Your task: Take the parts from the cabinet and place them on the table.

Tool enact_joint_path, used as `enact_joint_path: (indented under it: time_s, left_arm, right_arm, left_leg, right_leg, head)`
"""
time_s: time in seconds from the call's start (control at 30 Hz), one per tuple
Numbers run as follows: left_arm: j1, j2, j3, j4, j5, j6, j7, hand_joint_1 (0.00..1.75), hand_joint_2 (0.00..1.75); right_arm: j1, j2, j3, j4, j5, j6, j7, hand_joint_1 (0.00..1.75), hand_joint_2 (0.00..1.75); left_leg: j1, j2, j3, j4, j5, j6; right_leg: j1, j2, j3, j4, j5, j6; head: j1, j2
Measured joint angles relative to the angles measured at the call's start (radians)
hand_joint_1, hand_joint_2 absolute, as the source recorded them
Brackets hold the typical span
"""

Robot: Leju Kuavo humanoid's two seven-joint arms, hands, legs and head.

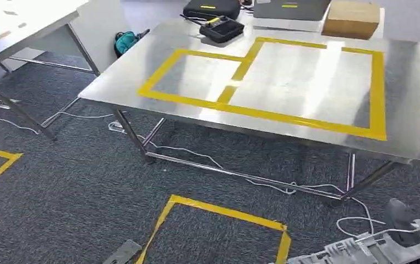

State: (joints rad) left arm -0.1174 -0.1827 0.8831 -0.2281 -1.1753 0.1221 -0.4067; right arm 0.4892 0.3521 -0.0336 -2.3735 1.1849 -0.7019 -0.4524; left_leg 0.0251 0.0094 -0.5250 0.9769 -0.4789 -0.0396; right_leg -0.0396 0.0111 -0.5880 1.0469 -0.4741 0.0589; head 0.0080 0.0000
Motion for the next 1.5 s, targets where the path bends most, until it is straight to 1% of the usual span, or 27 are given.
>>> enact_joint_path:
  time_s: [0.07,0.1,0.2,0.23,0.27,0.37,0.4,0.47,0.53,0.6,0.73,0.8,0.87,0.9,0.93,0.97,1.03,1.1,1.13,1.2,1.27,1.3,1.33,1.4,1.43,1.47,1.5]
  left_arm:
    - [-0.001,0.000,0.000,0.000,0.001,0.000,0.000,0.00,1.75]
    - [-0.003,0.000,0.000,0.000,0.002,0.000,-0.001,0.00,1.75]
    - [-0.001,-0.001,0.000,0.000,0.003,0.000,-0.001,0.00,1.75]
    - [0.002,-0.001,0.000,0.000,0.003,0.000,-0.001,0.00,1.75]
    - [0.004,-0.001,0.000,0.000,0.003,0.000,-0.001,0.00,1.75]
    - [0.003,0.000,0.000,0.000,0.004,0.000,-0.001,0.00,1.75]
    - [0.004,0.002,0.000,0.000,0.005,0.000,-0.001,0.00,1.75]
    - [0.000,-0.001,0.000,0.000,0.006,0.000,-0.001,0.00,1.75]
    - [0.000,-0.003,0.000,0.000,0.006,0.000,-0.001,0.00,1.75]
    - [0.003,-0.001,0.000,0.000,0.008,0.000,-0.001,0.00,1.75]
    - [0.004,-0.002,0.000,0.001,0.008,0.000,-0.001,0.00,1.75]
    - [0.007,-0.002,0.000,0.001,0.009,0.000,-0.001,0.00,1.75]
    - [0.007,-0.004,0.000,0.001,0.011,0.000,-0.001,0.00,1.75]
    - [0.010,-0.004,0.001,0.002,0.013,0.000,-0.001,0.00,1.75]
    - [0.006,-0.003,0.001,0.002,0.013,0.000,-0.001,0.00,1.75]
    - [0.005,-0.003,0.001,0.002,0.013,0.000,-0.001,0.00,1.75]
    - [0.003,-0.004,0.001,0.002,0.013,0.000,-0.001,0.00,1.75]
    - [-0.002,-0.004,0.001,0.002,0.013,0.000,-0.001,0.00,1.75]
    - [-0.003,-0.005,0.001,0.002,0.013,0.000,-0.001,0.00,1.75]
    - [0.000,-0.005,0.001,0.002,0.013,0.000,-0.001,0.00,1.75]
    - [0.004,-0.005,0.001,0.002,0.013,0.000,-0.001,0.00,1.75]
    - [0.004,-0.004,0.001,0.002,0.013,-0.001,-0.001,0.00,1.75]
    - [0.003,-0.003,0.001,0.002,0.013,-0.001,-0.001,0.00,1.75]
    - [0.004,0.000,0.001,0.002,0.013,-0.002,-0.001,0.00,1.75]
    - [0.006,0.000,0.001,0.003,0.013,-0.005,0.000,0.00,1.75]
    - [0.005,0.000,0.000,0.003,0.013,-0.006,0.002,0.00,1.75]
    - [0.005,0.000,0.000,0.003,0.013,-0.006,0.002,0.00,1.75]
  right_arm:
    - [0.001,0.000,0.000,0.000,0.003,0.000,0.000,1.75,1.75]
    - [0.001,0.000,0.001,0.000,0.004,0.000,-0.001,1.75,1.75]
    - [0.000,0.000,0.001,0.000,0.006,0.000,-0.001,1.75,1.75]
    - [0.000,0.000,0.001,0.000,0.006,0.000,-0.001,1.75,1.75]
    - [0.000,0.000,0.001,0.000,0.006,0.000,-0.001,1.75,1.75]
    - [-0.001,0.000,0.002,0.000,0.006,0.000,-0.001,1.75,1.75]
    - [-0.001,0.000,0.002,0.000,0.006,0.000,-0.001,1.75,1.75]
    - [-0.002,0.000,0.002,0.000,0.006,0.000,-0.001,1.75,1.75]
    - [-0.002,0.000,0.002,0.000,0.005,0.000,-0.001,1.75,1.75]
    - [-0.005,0.000,0.002,0.000,0.005,0.000,-0.002,1.75,1.75]
    - [-0.009,0.000,0.001,0.000,0.001,0.000,-0.002,1.75,1.75]
    - [-0.010,0.000,0.001,0.001,0.000,0.000,-0.002,1.75,1.75]
    - [-0.010,0.000,0.001,0.001,0.000,0.000,-0.003,1.75,1.75]
    - [-0.010,0.000,0.001,0.002,0.000,0.000,-0.003,1.75,1.75]
    - [-0.013,0.000,0.000,0.005,0.000,0.001,-0.003,1.75,1.75]
    - [-0.013,0.000,0.001,0.005,0.000,0.001,-0.003,1.75,1.75]
    - [-0.012,0.000,0.000,0.005,0.000,0.000,-0.003,1.75,1.75]
    - [-0.013,0.000,0.001,0.005,0.000,0.000,-0.004,1.75,1.75]
    - [-0.014,0.000,0.001,0.005,0.001,0.000,-0.004,1.75,1.75]
    - [-0.016,0.000,0.001,0.005,0.001,0.000,-0.011,1.75,1.75]
    - [-0.017,0.000,0.000,0.005,0.006,0.000,-0.024,1.75,1.75]
    - [-0.019,0.000,-0.001,0.005,0.010,0.000,-0.031,1.75,1.75]
    - [-0.020,0.000,-0.002,0.003,0.012,0.000,-0.039,1.75,1.75]
    - [-0.028,0.000,-0.006,-0.010,0.012,0.000,-0.061,1.75,1.75]
    - [-0.036,0.000,-0.014,-0.017,0.005,0.000,-0.075,1.75,1.75]
    - [-0.040,0.000,-0.025,-0.022,-0.007,0.000,-0.089,1.75,1.75]
    - [-0.043,0.000,-0.041,-0.032,-0.023,0.000,-0.108,1.75,1.75]
  left_leg:
    - [0.008,-0.001,0.005,0.009,-0.011,-0.007]
    - [0.005,-0.001,-0.016,0.053,-0.032,-0.006]
    - [0.000,-0.001,-0.169,0.309,-0.122,-0.001]
    - [-0.001,-0.001,-0.202,0.347,-0.119,0.004]
    - [-0.005,-0.002,-0.210,0.338,-0.089,0.011]
    - [-0.022,-0.007,-0.139,0.120,0.075,0.044]
    - [-0.030,-0.013,-0.122,0.074,0.083,0.054]
    - [-0.032,-0.010,-0.103,0.046,0.051,0.042]
    - [-0.030,-0.011,-0.094,0.031,0.041,0.053]
    - [-0.024,-0.013,-0.063,0.027,0.038,0.059]
    - [-0.027,-0.011,-0.027,0.027,0.000,0.066]
    - [-0.028,-0.011,0.005,0.027,-0.023,0.066]
    - [-0.026,-0.012,0.047,0.027,-0.052,0.061]
    - [-0.027,-0.012,0.055,0.026,-0.064,0.055]
    - [-0.029,-0.011,0.061,0.027,-0.070,0.047]
    - [-0.029,-0.010,0.056,0.024,-0.072,0.041]
    - [-0.028,-0.008,0.065,0.020,-0.069,0.031]
    - [-0.029,-0.009,0.024,0.091,-0.039,0.018]
    - [-0.027,-0.009,-0.026,0.167,-0.032,0.012]
    - [-0.021,-0.009,-0.129,0.294,-0.093,0.002]
    - [-0.020,-0.009,-0.185,0.320,-0.153,0.002]
    - [-0.020,-0.009,-0.189,0.294,-0.143,0.003]
    - [-0.019,-0.009,-0.182,0.244,-0.105,0.005]
    - [-0.019,-0.009,-0.150,0.098,0.046,0.012]
    - [-0.020,-0.008,-0.152,0.042,0.092,0.015]
    - [-0.021,-0.007,-0.149,0.054,0.058,0.019]
    - [-0.023,-0.008,-0.142,0.050,0.055,0.024]
  right_leg:
    - [0.002,0.006,0.008,0.002,-0.006,-0.018]
    - [0.003,0.005,0.014,0.002,-0.010,-0.024]
    - [0.009,0.006,0.022,0.002,-0.023,-0.040]
    - [0.012,0.010,0.027,0.002,-0.027,-0.042]
    - [0.015,0.014,0.035,0.002,-0.033,-0.043]
    - [0.019,0.020,0.070,0.000,-0.058,-0.038]
    - [0.019,0.022,0.066,-0.002,-0.067,-0.033]
    - [0.021,0.025,0.072,-0.015,-0.079,-0.021]
    - [0.021,0.021,0.103,-0.019,-0.068,-0.004]
    - [0.022,0.006,0.094,0.012,-0.090,0.001]
    - [0.023,-0.001,-0.086,0.271,-0.170,0.007]
    - [0.024,-0.002,-0.098,0.224,-0.121,0.009]
    - [0.024,-0.006,-0.058,0.064,-0.005,0.004]
    - [0.026,-0.014,-0.047,0.034,0.042,0.000]
    - [0.033,-0.017,-0.059,0.020,0.017,-0.006]
    - [0.036,-0.013,-0.049,0.025,0.024,-0.023]
    - [0.037,-0.010,-0.048,0.017,0.020,-0.034]
    - [0.026,-0.007,-0.021,-0.002,0.017,-0.043]
    - [0.025,-0.009,-0.009,-0.012,0.013,-0.049]
    - [0.024,-0.007,0.014,-0.024,0.000,-0.054]
    - [0.022,0.001,0.040,-0.026,-0.018,-0.052]
    - [0.020,0.004,0.056,-0.026,-0.030,-0.051]
    - [0.019,0.006,0.073,-0.027,-0.042,-0.048]
    - [0.017,0.008,0.106,-0.028,-0.068,-0.037]
    - [0.021,0.010,0.113,-0.022,-0.082,-0.031]
    - [0.023,0.015,0.109,-0.030,-0.096,-0.025]
    - [0.022,0.015,0.127,-0.042,-0.108,-0.018]
  head:
    - [-0.001,0.000]
    - [-0.004,0.000]
    - [-0.008,0.000]
    - [-0.008,0.000]
    - [-0.008,0.000]
    - [-0.008,0.000]
    - [-0.007,0.000]
    - [-0.005,0.000]
    - [-0.005,0.000]
    - [0.000,-0.001]
    - [0.004,0.000]
    - [0.005,0.000]
    - [0.007,0.000]
    - [0.007,0.000]
    - [0.003,0.000]
    - [0.003,0.000]
    - [0.003,0.000]
    - [0.002,0.000]
    - [-0.002,0.000]
    - [-0.001,0.000]
    - [-0.001,0.000]
    - [-0.002,0.000]
    - [-0.001,0.000]
    - [-0.002,0.000]
    - [-0.004,-0.001]
    - [-0.009,0.000]
    - [-0.004,-0.001]
